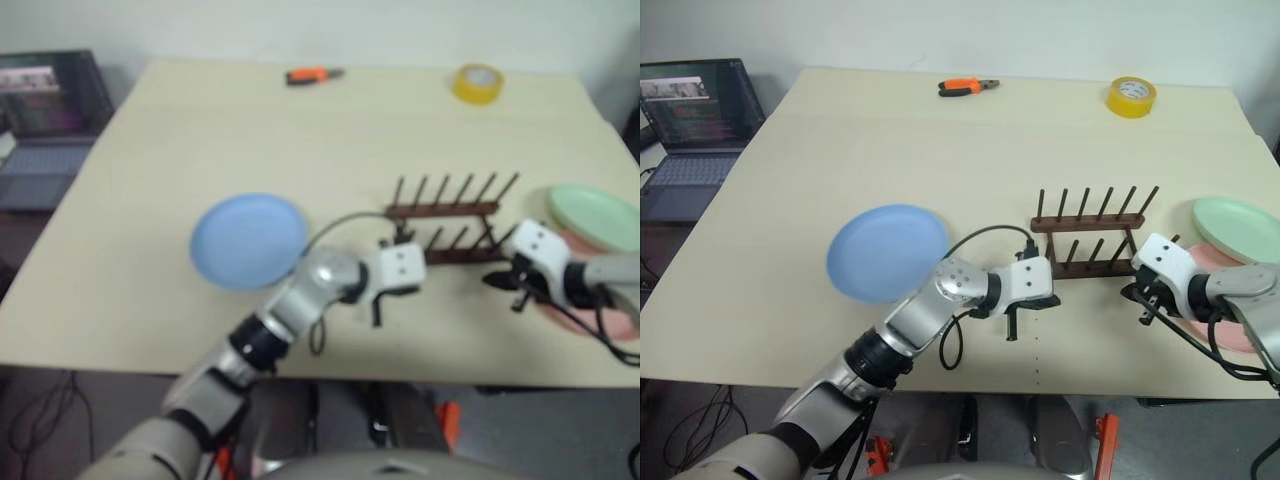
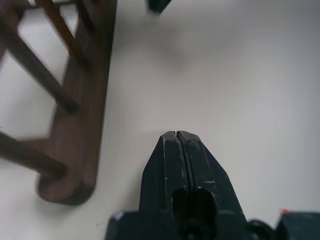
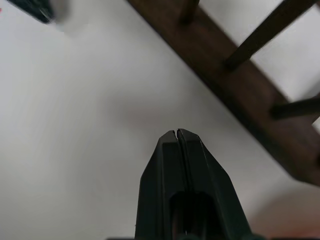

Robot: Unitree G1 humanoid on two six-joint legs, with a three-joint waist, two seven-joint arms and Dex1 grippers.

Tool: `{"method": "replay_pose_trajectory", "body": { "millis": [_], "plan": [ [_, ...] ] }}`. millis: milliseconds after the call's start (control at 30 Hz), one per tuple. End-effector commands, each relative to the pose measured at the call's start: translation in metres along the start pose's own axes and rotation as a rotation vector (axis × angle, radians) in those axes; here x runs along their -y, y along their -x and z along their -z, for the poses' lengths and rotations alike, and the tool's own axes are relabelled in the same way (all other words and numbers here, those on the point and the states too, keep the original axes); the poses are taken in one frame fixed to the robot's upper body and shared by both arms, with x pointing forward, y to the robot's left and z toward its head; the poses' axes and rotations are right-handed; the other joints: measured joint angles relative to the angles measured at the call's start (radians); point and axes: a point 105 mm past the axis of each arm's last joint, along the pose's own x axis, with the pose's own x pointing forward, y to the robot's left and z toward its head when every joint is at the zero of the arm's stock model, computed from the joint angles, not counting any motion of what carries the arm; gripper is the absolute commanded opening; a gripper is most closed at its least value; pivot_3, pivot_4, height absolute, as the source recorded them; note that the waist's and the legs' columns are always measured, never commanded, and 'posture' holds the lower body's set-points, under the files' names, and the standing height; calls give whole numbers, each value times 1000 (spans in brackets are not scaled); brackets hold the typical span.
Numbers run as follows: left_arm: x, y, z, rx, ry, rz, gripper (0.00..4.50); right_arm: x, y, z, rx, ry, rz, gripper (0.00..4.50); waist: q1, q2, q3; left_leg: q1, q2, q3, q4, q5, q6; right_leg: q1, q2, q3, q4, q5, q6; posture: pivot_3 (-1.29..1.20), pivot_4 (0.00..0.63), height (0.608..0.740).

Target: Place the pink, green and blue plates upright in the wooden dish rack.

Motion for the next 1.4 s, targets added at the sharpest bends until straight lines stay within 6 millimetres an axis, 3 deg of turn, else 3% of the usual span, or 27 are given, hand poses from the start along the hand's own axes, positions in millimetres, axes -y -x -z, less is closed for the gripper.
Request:
{"method": "replay_pose_trajectory", "body": {
  "millis": [33,167,400,767,1400],
  "plan": [
    [-10,-9,-12,32,-60,-75,38,4,-8,-3,9,30,50,0,2,0,0,0,0,0,0,0,0,0,0,0,0,0,0,0,150,740],
    [-17,-16,-11,41,-98,-142,38,10,-21,-11,83,-22,96,0,-4,-3,-2,2,0,1,1,1,1,1,0,2,0,1,2,0,150,740],
    [-33,-18,-7,30,-107,-246,38,16,-38,0,34,17,154,0,-7,-4,-6,4,0,3,1,3,4,3,0,3,0,5,2,0,150,740],
    [-66,-14,-4,6,-86,-392,38,26,-53,-20,90,58,210,0,-21,-6,-7,5,0,5,0,11,13,3,0,3,-3,17,3,0,150,740],
    [-73,-20,-9,21,-90,-404,38,50,-68,-45,154,157,310,0,-23,-6,-6,5,0,8,-1,11,13,1,0,4,-5,17,4,0,150,740]
  ]
}}
